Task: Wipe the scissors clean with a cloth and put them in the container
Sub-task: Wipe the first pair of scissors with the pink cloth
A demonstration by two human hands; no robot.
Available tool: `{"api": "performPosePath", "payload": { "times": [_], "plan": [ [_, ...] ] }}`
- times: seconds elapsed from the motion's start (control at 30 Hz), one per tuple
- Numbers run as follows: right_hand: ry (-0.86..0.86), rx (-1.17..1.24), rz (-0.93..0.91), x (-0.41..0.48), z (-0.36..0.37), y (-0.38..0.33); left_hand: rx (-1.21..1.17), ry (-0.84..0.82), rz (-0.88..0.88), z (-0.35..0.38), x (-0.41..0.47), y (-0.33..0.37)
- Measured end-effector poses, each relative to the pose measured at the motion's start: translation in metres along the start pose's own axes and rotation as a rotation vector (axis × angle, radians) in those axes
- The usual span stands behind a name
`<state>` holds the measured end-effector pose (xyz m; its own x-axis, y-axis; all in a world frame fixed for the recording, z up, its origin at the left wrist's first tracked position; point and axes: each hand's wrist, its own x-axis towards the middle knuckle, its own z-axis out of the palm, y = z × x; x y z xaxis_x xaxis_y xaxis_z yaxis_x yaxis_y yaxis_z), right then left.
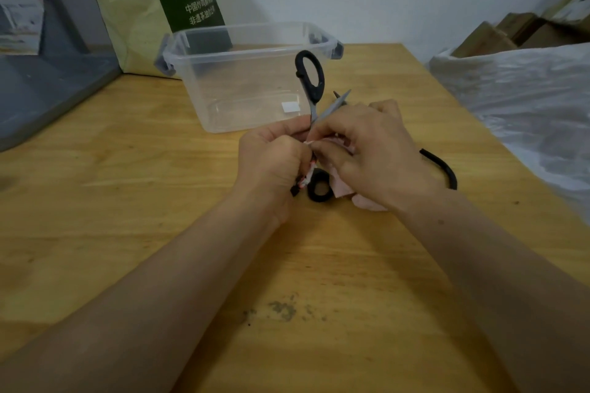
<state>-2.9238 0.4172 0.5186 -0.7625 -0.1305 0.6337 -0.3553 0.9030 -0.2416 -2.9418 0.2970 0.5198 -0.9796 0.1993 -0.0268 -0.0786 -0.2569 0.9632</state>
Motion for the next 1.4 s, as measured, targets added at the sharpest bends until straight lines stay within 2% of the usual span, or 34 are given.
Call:
{"api": "performPosePath", "payload": {
  "times": [0.17, 0.33, 0.47, 0.63, 0.73, 0.83, 0.9, 1.03, 1.23, 1.33, 1.4],
  "plan": [
    [0.136, -0.004, 0.085, -0.002, -0.004, 0.002, 0.001, -0.007, 0.003, 0.003, 0.001, -0.003],
    [-0.004, 0.049, 0.059, 0.0, 0.0, 0.0, 0.005, -0.001, -0.003, 0.001, 0.0, -0.002],
    [0.141, 0.015, 0.122, 0.0, -0.003, 0.004, -0.004, -0.016, -0.011, 0.003, 0.001, -0.004],
    [0.012, 0.192, 0.13, 0.0, 0.001, 0.0, -0.015, -0.018, -0.008, 0.0, -0.001, -0.002],
    [0.109, 0.152, 0.18, 0.001, -0.002, 0.0, -0.039, -0.054, -0.006, 0.003, 0.0, -0.004],
    [0.207, 0.224, 0.213, 0.001, -0.007, 0.002, -0.052, -0.063, -0.009, 0.005, -0.001, -0.003],
    [0.194, 0.239, 0.186, 0.0, -0.007, 0.0, -0.054, -0.068, 0.006, 0.004, -0.002, -0.003],
    [0.019, 0.049, 0.004, 0.001, -0.004, -0.004, -0.037, -0.077, 0.057, 0.0, -0.001, -0.003],
    [-0.015, 0.032, -0.07, -0.002, -0.011, 0.01, -0.037, -0.084, 0.026, 0.0, 0.0, -0.001],
    [0.015, 0.01, 0.014, -0.004, -0.016, 0.014, -0.033, -0.075, 0.02, 0.0, 0.001, -0.001],
    [0.135, 0.157, 0.154, -0.003, -0.022, 0.012, -0.048, -0.059, 0.013, 0.0, 0.002, -0.002]
  ]
}}
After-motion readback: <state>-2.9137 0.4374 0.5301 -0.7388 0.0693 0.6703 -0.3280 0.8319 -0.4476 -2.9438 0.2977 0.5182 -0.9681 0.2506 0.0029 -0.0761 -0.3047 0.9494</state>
